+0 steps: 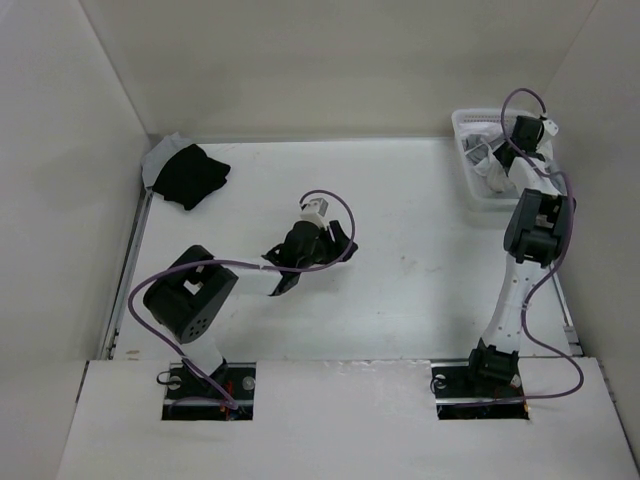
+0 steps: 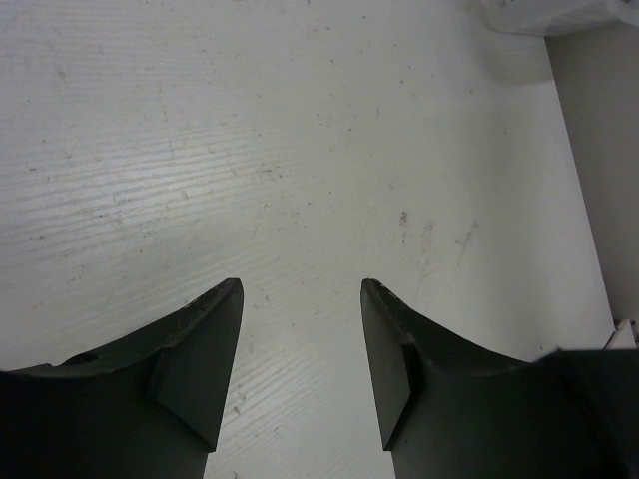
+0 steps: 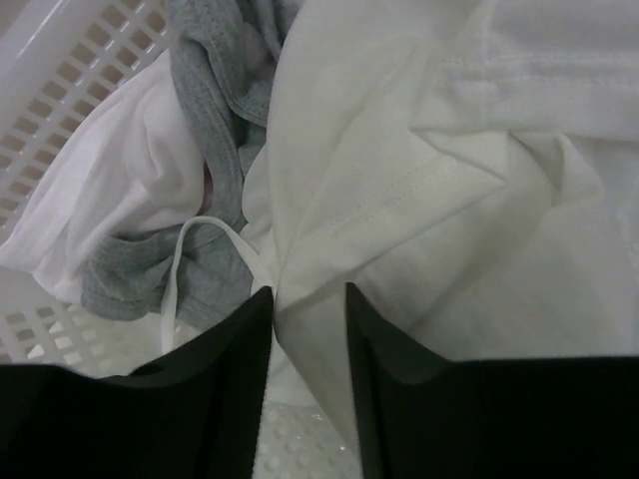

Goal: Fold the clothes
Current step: Grab the tank top from the pile

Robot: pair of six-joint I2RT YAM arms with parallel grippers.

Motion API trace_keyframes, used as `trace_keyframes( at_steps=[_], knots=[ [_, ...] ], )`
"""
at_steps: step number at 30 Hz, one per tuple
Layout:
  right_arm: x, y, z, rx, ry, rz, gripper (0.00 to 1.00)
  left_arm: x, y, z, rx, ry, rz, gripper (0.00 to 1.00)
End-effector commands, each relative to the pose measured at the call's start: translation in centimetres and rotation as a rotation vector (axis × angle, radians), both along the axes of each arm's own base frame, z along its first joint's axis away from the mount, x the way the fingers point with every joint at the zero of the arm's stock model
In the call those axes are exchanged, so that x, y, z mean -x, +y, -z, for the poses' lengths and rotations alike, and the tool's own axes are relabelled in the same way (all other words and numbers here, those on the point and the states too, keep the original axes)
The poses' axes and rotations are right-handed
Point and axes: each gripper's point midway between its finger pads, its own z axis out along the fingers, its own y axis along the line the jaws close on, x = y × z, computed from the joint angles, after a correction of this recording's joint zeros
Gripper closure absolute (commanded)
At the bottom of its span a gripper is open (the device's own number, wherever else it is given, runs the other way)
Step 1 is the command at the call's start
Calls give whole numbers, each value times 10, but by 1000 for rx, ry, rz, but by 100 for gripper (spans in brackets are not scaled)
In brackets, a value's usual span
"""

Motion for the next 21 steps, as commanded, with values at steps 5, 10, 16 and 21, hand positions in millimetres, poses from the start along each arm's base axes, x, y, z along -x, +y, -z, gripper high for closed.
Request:
trace_keyframes(
  at_steps=[5,10,16,21],
  knots=[
    [-29,17,-46,-89,-178,-70,99,-10,-5,-13,46,-36,4,51],
    [9,53,-187,6,-524,-158,100,-12,-1,-18,45,-55,-7,51],
    [107,131,-337,69,-814,-291,99,-15,4,-32,58,-85,-21,51],
    [219,207,-438,105,-1041,-441,99,-19,17,-46,78,-103,-57,51]
  ],
)
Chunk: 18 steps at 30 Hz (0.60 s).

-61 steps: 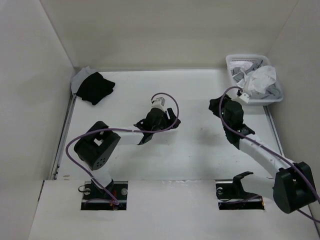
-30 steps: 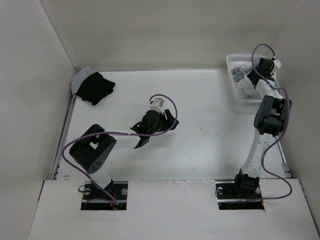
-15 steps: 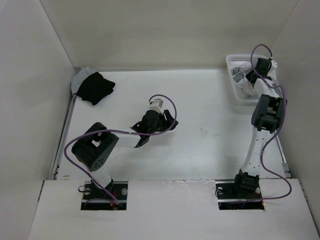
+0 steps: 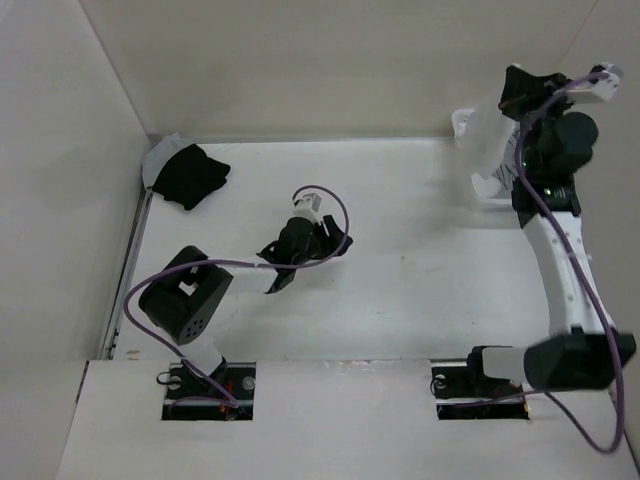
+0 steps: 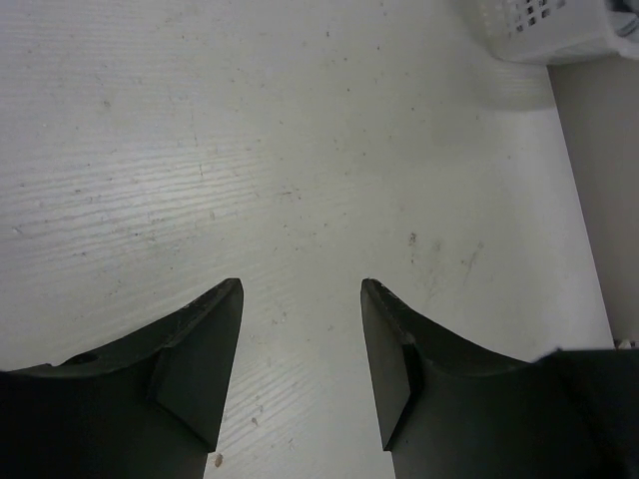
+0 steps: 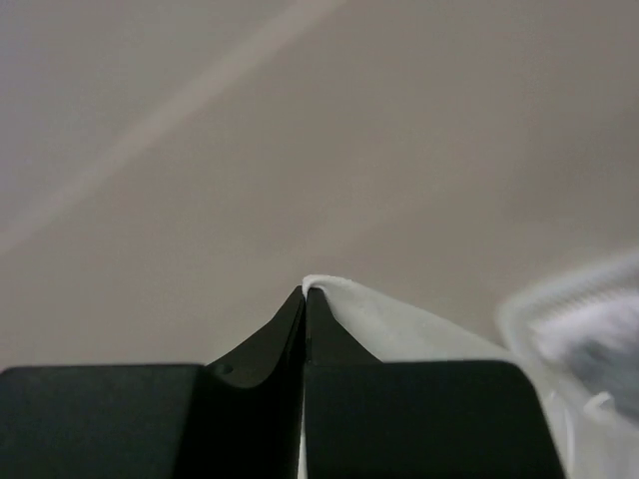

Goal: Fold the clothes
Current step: Grab the tank top from the pile, then move the tank top to the center of the board

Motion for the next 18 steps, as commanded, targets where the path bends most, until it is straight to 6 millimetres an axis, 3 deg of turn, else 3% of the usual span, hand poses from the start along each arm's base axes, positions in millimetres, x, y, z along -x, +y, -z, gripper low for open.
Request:
trace_keyframes(
  at_steps=[1,3,6,8,11,16,18],
  knots=[
    [88,52,-92,65,-276,-113,98,-9,10,-47,76,-103,-29,51],
    [138,75,-125,94,-367,-160,98,-12,22,-59,89,-121,-62,51],
    [193,96,-154,105,-457,-220,96,-20,51,-81,111,-149,-149,51],
    [211,110,-158,102,-475,-270,95,-24,72,-90,129,-154,-215,50],
    [200,134,-136,86,-421,-345,95,-27,107,-99,170,-149,-312,49],
    [132,188,-39,-11,-206,-484,94,-27,149,-88,193,-104,-413,49],
    [101,221,15,-54,-91,-567,95,-28,153,-77,190,-69,-418,49]
  ],
)
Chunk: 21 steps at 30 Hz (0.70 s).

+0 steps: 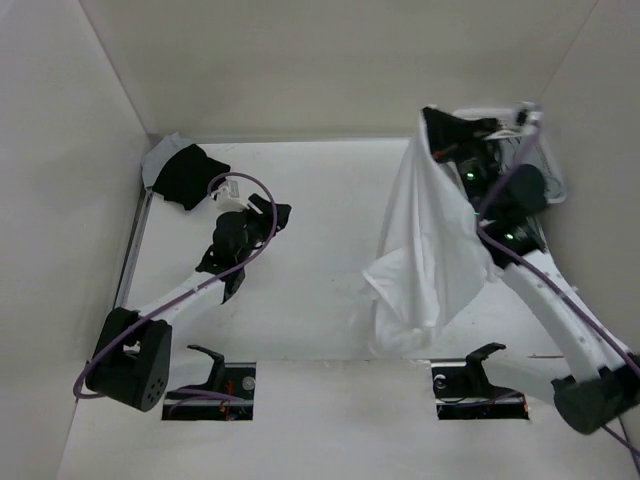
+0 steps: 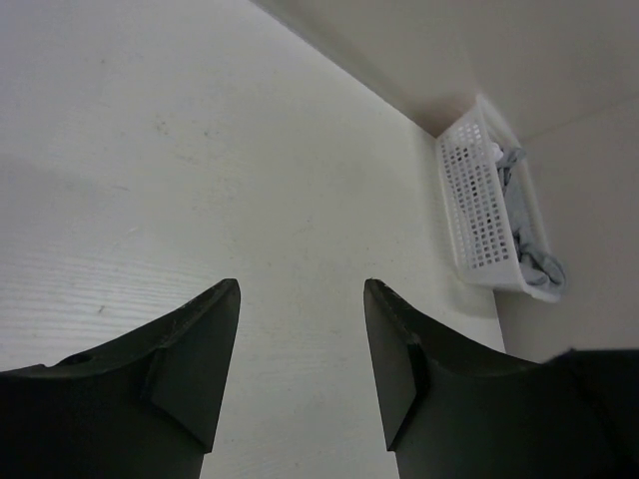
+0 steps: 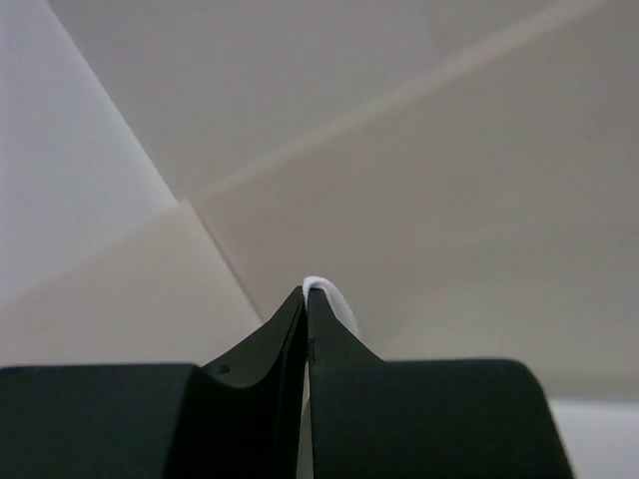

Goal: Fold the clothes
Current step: Move the tank top to the center of the board

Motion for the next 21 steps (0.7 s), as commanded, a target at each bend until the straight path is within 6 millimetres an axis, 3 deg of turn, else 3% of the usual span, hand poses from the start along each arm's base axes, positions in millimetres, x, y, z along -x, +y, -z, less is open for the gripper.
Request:
trace_keyframes(
  at_steps=[1,4,8,12,16,18,21],
  knots=[
    [-58,57,100,0,249,-138,96,4,5,22,26,79,0,49],
    [-91,86,148,39,361,-167,97,-1,-2,29,35,109,26,52],
    [-100,89,153,54,386,-152,98,-5,-7,25,44,105,41,53],
    [-78,85,121,81,335,-135,98,-6,-5,18,52,92,37,53],
    [-45,94,104,115,314,-136,97,-5,-5,6,67,69,35,53],
    [-25,112,119,154,359,-159,97,-3,-5,-1,74,53,38,53],
    [-4,145,162,218,442,-232,96,2,1,-3,78,44,22,53]
  ],
)
